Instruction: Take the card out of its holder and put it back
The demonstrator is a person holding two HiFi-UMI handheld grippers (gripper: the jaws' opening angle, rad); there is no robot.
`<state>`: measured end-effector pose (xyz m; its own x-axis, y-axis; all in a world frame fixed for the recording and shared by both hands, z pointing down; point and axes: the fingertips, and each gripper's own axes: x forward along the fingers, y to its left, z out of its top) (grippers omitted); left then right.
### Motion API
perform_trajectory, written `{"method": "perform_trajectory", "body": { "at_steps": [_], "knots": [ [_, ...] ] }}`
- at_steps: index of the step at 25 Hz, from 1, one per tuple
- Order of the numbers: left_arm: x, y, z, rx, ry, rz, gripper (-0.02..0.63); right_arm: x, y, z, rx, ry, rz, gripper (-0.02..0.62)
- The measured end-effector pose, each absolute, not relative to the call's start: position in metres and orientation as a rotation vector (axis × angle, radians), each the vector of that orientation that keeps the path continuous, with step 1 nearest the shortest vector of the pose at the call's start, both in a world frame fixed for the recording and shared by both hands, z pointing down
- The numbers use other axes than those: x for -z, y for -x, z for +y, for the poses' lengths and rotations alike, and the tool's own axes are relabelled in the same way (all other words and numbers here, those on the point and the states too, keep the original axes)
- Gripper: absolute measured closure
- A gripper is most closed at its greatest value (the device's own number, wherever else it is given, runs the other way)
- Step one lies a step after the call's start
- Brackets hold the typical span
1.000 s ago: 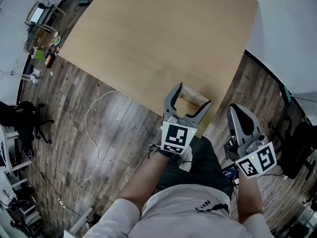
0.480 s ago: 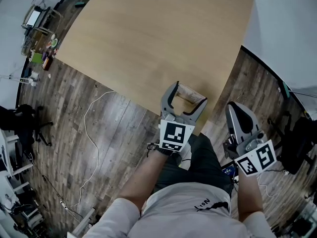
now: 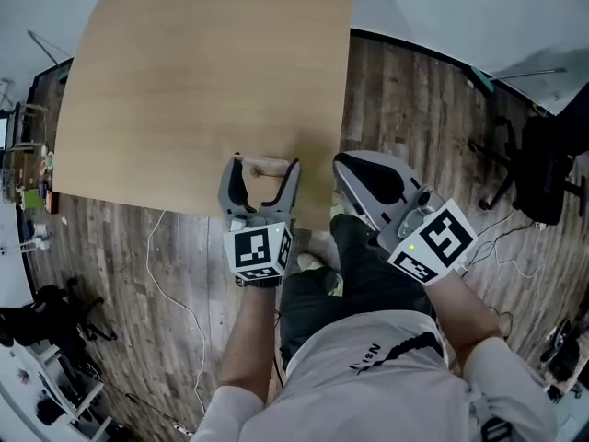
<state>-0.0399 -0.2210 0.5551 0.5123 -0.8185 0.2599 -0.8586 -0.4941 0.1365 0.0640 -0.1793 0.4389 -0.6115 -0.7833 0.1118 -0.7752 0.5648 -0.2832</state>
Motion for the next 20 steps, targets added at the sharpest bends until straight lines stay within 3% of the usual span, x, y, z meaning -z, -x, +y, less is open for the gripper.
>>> {"method": "perform_trajectory", "body": {
  "at_steps": [20],
  "knots": [
    [-0.586, 0.022, -0.205, -0.33, -2.507, -1.429, 0.166, -0.448, -0.093, -0.161, 0.499, 1.416, 2.717, 0.581]
  ]
}}
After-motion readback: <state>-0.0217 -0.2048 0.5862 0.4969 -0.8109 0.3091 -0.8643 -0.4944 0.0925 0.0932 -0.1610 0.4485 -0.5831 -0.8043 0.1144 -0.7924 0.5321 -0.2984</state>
